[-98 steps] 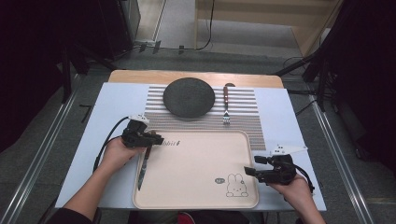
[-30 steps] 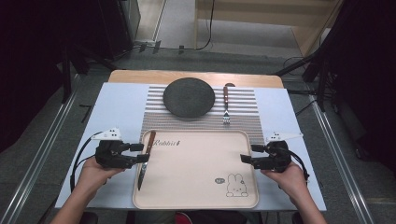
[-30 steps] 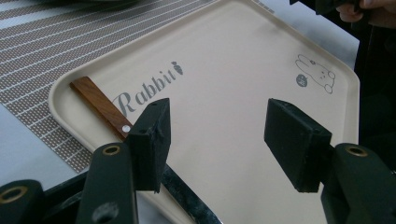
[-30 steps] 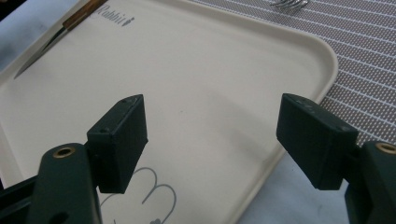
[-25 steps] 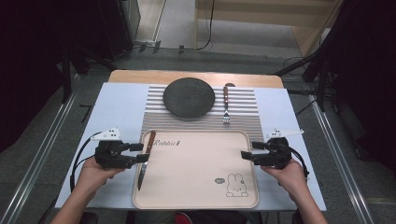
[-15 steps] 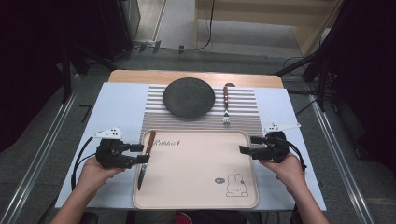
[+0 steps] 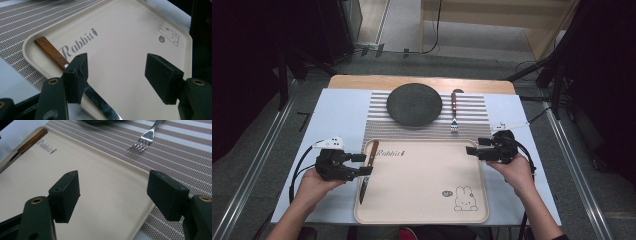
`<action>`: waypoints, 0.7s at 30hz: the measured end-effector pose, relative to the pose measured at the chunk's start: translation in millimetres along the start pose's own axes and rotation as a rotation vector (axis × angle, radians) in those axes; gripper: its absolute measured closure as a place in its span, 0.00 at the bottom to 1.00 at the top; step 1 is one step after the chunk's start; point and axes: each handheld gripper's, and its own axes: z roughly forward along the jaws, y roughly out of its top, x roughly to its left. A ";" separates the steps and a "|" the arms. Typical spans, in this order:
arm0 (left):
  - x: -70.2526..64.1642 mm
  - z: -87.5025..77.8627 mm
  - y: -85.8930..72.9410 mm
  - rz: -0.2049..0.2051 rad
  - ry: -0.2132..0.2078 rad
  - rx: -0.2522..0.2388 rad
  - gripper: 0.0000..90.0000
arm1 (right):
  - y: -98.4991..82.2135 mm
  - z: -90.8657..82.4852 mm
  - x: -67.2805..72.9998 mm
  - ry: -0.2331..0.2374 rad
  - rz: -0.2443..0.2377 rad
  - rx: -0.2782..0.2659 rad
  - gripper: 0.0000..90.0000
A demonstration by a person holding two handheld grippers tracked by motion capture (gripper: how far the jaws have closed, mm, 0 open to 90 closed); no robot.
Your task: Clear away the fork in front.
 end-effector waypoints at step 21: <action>-0.3 5.4 0.7 0.003 0.011 0.029 0.39 | 26.6 15.5 -16.8 -0.030 0.008 0.021 0.29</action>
